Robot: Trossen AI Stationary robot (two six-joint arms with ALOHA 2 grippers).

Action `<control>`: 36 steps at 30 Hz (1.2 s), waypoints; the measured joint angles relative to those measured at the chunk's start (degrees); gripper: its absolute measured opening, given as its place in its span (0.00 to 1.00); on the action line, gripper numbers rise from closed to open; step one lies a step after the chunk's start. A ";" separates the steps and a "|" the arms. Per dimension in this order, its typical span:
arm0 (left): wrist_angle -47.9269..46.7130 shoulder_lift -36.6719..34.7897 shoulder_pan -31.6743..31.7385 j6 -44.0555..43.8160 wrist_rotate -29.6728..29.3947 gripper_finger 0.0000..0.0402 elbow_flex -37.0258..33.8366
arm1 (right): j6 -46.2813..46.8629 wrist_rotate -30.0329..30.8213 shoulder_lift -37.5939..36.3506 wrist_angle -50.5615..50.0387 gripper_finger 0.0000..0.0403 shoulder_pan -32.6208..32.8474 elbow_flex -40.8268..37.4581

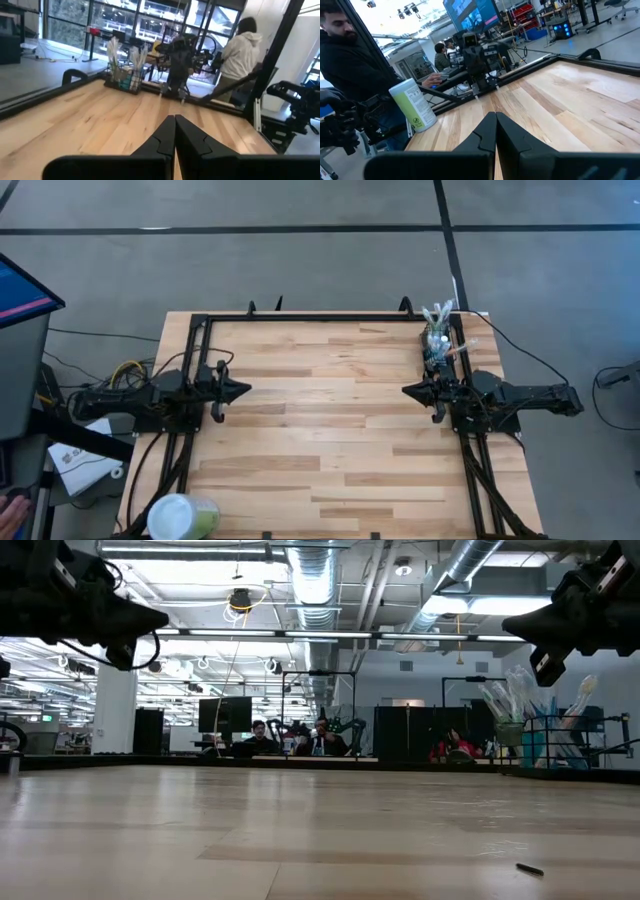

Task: Pick & Place toothbrushing station
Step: Return to Home Position

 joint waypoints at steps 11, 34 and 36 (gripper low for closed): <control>0.04 0.00 0.00 0.28 -1.62 0.01 0.00 | 0.00 0.00 0.07 -0.18 0.00 0.00 0.00; 0.36 1.86 -0.28 0.13 -1.81 0.01 -0.02 | 0.00 0.00 0.07 -0.18 0.00 0.00 0.00; 0.25 2.03 -0.28 0.13 -1.81 0.01 -0.02 | 0.00 0.00 0.07 -0.18 0.00 0.00 0.00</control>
